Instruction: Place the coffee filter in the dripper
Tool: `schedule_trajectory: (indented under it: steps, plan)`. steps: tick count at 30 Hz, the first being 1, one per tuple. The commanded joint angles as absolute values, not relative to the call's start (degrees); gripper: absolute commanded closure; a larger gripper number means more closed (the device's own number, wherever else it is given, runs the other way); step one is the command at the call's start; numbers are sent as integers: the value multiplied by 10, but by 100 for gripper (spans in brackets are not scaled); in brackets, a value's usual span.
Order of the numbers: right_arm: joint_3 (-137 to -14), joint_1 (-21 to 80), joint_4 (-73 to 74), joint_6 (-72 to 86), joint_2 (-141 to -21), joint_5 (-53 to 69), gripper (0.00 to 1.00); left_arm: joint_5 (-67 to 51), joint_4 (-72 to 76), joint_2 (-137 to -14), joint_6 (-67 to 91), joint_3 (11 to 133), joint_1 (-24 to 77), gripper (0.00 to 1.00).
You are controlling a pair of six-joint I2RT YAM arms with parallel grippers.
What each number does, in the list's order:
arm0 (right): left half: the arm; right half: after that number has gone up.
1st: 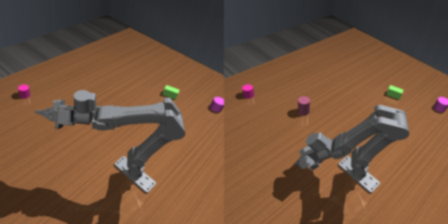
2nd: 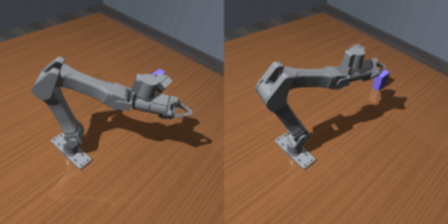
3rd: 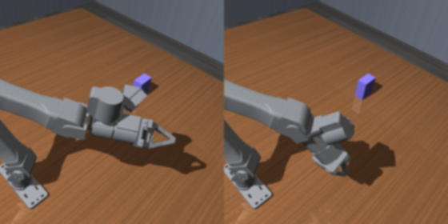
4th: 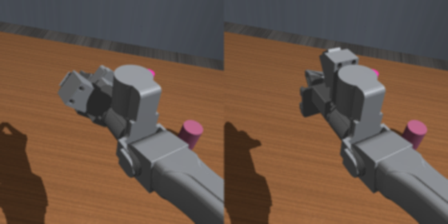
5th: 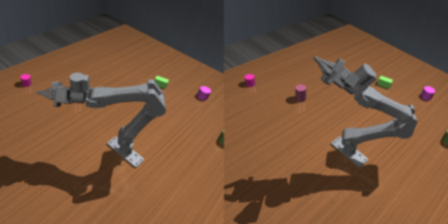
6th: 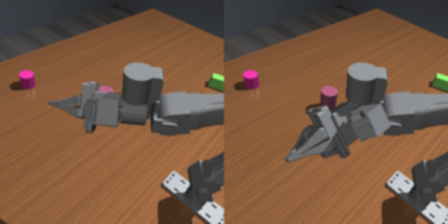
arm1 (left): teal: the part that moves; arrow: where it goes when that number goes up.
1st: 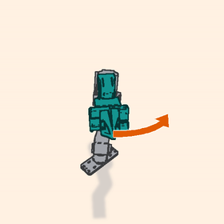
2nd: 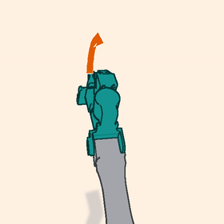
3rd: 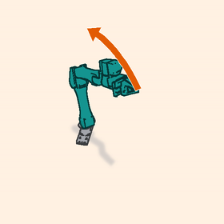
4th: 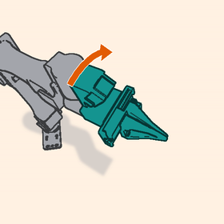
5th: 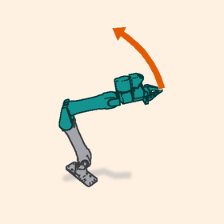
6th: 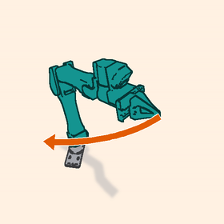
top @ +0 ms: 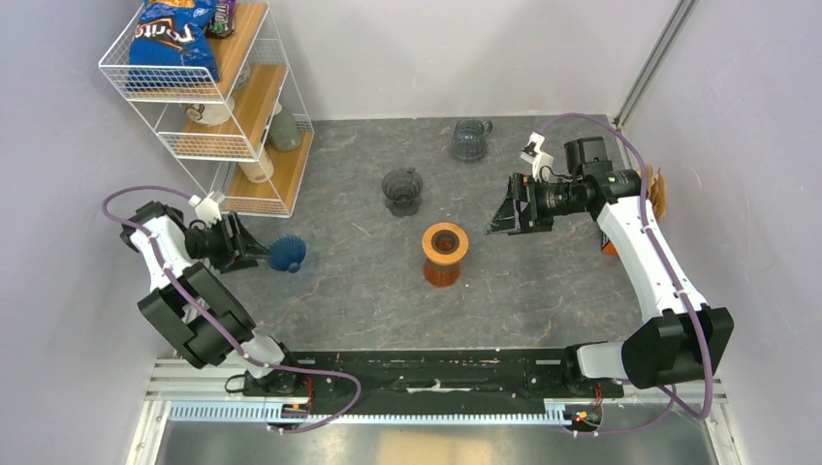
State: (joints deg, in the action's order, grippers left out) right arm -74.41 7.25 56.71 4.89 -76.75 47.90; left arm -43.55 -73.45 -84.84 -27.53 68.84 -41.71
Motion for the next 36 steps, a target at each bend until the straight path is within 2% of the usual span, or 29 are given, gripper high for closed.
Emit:
schedule_trajectory:
  steps: [1,12,22,26,36]
  plan:
    - [-742,67,570,45,-760,480,3,-429,-640,-863,-223,649,-417,41]
    - [-745,65,571,48,-772,490,3,-389,-545,-893,-161,626,-409,48]
    - [-747,65,567,54,-783,496,3,-388,-477,-923,-96,611,-361,55]
    - [-753,65,567,55,-789,497,3,-385,-469,-935,-87,614,-345,65]
    - [-758,65,560,64,-797,502,3,-338,-463,-915,-79,598,-300,97]
